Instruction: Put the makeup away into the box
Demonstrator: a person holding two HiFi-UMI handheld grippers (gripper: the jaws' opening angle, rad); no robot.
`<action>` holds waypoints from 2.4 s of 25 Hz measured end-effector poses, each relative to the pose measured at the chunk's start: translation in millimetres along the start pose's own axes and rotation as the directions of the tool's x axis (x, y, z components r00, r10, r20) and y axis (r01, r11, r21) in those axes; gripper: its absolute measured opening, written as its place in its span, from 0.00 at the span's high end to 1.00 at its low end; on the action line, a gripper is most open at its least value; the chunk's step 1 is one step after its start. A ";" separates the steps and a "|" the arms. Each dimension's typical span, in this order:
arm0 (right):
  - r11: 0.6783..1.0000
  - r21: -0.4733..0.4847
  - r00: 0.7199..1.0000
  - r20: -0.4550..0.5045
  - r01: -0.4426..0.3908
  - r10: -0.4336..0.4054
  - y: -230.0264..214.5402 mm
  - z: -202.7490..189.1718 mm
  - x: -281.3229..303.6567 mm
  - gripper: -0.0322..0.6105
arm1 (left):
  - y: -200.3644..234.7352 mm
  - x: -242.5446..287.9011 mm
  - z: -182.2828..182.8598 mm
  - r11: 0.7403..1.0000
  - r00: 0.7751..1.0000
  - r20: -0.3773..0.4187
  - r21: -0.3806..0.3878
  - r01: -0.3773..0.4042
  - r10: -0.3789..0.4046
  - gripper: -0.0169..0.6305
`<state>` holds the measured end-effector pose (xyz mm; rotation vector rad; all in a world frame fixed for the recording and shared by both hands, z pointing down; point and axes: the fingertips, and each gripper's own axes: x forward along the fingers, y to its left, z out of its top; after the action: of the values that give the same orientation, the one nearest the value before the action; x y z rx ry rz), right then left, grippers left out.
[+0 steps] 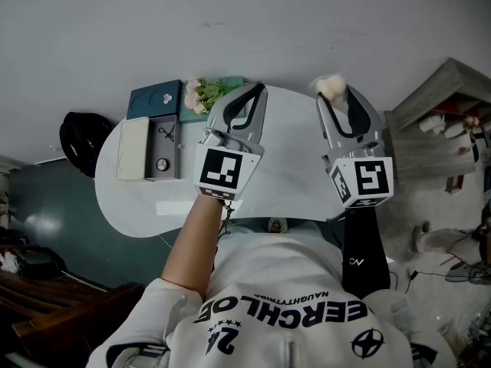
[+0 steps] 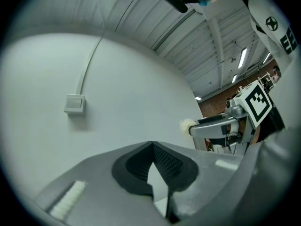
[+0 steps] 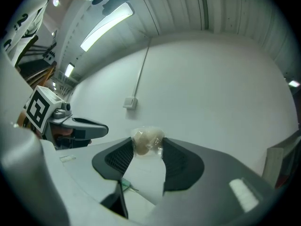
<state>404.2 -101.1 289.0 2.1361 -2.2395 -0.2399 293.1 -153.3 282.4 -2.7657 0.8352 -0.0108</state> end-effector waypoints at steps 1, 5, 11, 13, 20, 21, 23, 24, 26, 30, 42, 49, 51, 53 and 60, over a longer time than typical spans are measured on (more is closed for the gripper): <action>1.000 -0.004 1.000 -0.001 -0.011 0.011 5.8 0.4 4.1 0.61 | 5.0 -3.2 -0.9 1.000 1.000 -0.001 0.000 -0.008 0.008 0.97; 0.998 -0.016 0.998 -0.012 -0.064 0.063 37.5 -0.9 26.2 0.61 | 32.3 -22.0 -6.5 0.999 0.999 -0.009 0.008 -0.045 0.046 0.97; 0.985 -0.004 0.985 -0.019 -0.173 0.173 105.6 -1.2 70.1 0.61 | 94.1 -65.6 -19.7 0.991 0.990 -0.038 0.002 -0.136 0.136 0.97; 0.977 0.002 0.977 -0.021 -0.211 0.211 133.6 -0.6 86.6 0.61 | 119.5 -82.9 -23.9 0.985 0.984 -0.049 0.006 -0.171 0.171 0.97; 0.941 0.024 0.941 -0.016 -0.338 0.338 241.2 8.6 136.4 0.61 | 201.0 -145.1 -41.5 0.965 0.960 -0.098 0.033 -0.260 0.262 0.97; 0.934 0.025 0.934 -0.014 -0.357 0.357 256.5 10.4 141.3 0.61 | 212.2 -154.0 -44.8 0.961 0.956 -0.105 0.037 -0.273 0.275 0.97; 0.921 0.025 0.921 -0.012 -0.388 0.389 282.5 11.9 148.7 0.60 | 233.5 -170.3 -51.9 0.954 0.946 -0.120 0.044 -0.297 0.300 0.97; 0.916 0.024 0.917 -0.014 -0.399 0.400 292.3 11.1 151.5 0.60 | 242.7 -177.0 -54.9 0.951 0.943 -0.124 0.045 -0.307 0.310 0.97; 0.910 0.017 0.910 -0.022 -0.413 0.414 306.9 8.4 157.4 0.60 | 257.3 -187.1 -59.2 0.946 0.937 -0.125 0.046 -0.322 0.325 0.97; 0.900 0.013 0.900 -0.038 -0.435 0.435 329.1 5.2 171.5 0.60 | 277.4 -201.0 -62.4 0.937 0.929 -0.116 0.043 -0.348 0.350 0.97; 0.832 0.086 0.768 -0.342 -0.549 0.542 427.9 -112.4 195.5 0.59 | 302.2 -241.9 -93.3 0.930 0.916 -0.165 0.018 -0.367 0.365 0.97; 0.822 0.199 0.655 -0.518 -0.533 0.550 464.8 -193.1 189.2 0.58 | 311.6 -269.7 -110.5 0.924 0.905 -0.201 0.003 -0.382 0.374 0.97; 0.826 0.209 0.632 -0.556 -0.523 0.540 468.6 -208.0 185.5 0.58 | 317.9 -276.8 -112.5 0.921 0.901 -0.204 0.000 -0.390 0.382 0.97; 0.829 0.216 0.621 -0.572 -0.517 0.536 470.8 -215.2 183.6 0.58 | 324.0 -282.5 -113.8 0.918 0.899 -0.204 -0.002 -0.397 0.389 0.97; 0.834 0.239 0.619 -0.576 -0.497 0.534 478.3 -217.9 188.0 0.54 | 329.8 -287.9 -116.2 0.922 0.904 -0.200 -0.009 -0.388 0.378 0.97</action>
<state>-50.0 -287.2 554.9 1.1884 -2.2831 0.4955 -136.0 -288.9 334.0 -2.6218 1.4377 -0.1935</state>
